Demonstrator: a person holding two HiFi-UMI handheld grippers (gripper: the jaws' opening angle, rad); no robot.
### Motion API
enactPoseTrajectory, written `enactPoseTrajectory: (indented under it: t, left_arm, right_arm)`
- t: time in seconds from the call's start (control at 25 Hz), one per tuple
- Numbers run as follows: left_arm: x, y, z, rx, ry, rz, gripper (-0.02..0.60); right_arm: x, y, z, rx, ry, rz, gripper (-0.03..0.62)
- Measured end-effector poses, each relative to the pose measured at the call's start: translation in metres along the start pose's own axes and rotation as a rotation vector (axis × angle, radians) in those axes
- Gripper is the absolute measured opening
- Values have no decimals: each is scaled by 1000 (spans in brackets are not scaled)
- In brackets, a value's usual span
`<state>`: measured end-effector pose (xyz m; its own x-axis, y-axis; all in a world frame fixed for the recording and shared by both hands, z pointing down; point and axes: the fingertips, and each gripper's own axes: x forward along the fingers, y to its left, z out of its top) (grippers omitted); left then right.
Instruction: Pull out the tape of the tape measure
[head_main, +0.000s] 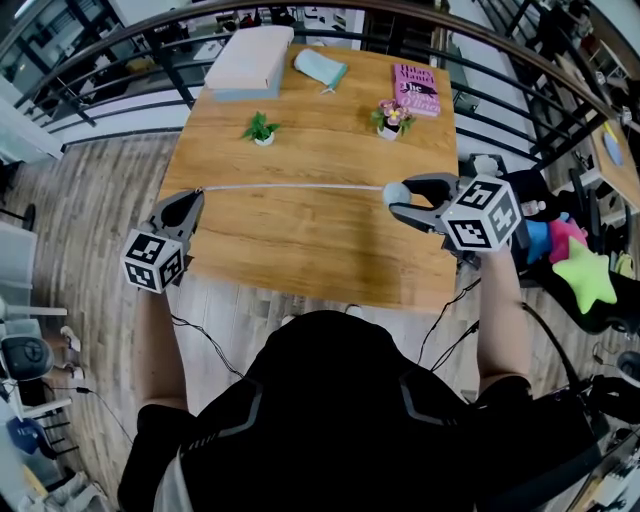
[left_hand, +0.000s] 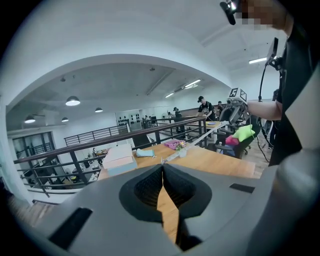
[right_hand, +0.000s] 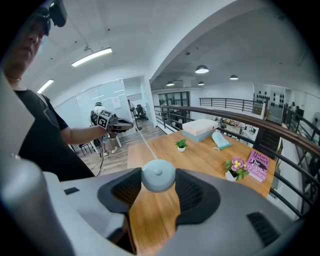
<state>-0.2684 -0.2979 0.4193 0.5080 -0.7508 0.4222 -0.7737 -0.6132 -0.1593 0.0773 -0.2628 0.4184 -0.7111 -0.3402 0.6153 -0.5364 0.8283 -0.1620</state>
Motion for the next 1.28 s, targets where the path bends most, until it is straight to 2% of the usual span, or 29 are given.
enactPoseTrajectory:
  t: [0.36, 0.76, 1.28]
  left_arm:
    - [8, -17, 7, 13, -10, -44, 31]
    - [16, -25, -2, -3, 1, -75, 31]
    - [61, -43, -42, -45, 90, -121, 31]
  right_arm:
    - [3, 0, 0, -11, 2, -1, 222]
    - [6, -7, -9, -4, 14, -27, 222]
    - [42, -42, -66, 41, 93, -66, 222]
